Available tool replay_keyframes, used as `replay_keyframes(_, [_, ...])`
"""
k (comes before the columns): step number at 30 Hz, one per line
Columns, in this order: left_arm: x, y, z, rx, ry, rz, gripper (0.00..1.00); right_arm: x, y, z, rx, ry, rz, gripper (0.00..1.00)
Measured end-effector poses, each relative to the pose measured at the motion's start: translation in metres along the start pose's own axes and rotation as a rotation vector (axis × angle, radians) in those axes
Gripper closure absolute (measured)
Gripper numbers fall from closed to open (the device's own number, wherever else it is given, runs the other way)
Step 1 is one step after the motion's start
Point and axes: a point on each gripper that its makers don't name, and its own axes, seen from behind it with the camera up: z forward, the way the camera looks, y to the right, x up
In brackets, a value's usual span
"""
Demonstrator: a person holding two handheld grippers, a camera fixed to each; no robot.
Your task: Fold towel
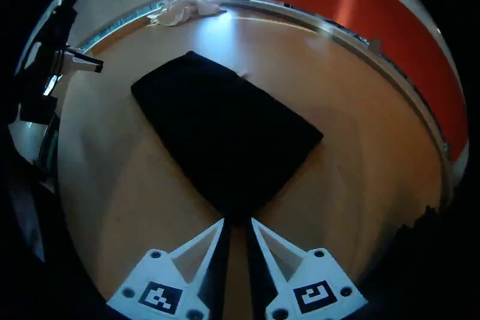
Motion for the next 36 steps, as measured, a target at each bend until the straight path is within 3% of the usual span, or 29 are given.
replay_keyframes(3, [0.001,0.001,0.000,-0.003,-0.001,0.002,0.11,0.002,0.001,0.000,-0.006,0.004,-0.006,0.95])
replay_keyframes(17, [0.003,0.002,0.000,-0.011,0.000,0.000,0.11,0.027,0.003,-0.009,-0.033,0.045,-0.031,0.96])
replay_keyframes(36, [0.015,0.000,-0.014,-0.018,0.035,-0.032,0.11,0.151,-0.015,-0.039,-0.038,0.208,-0.198,0.96])
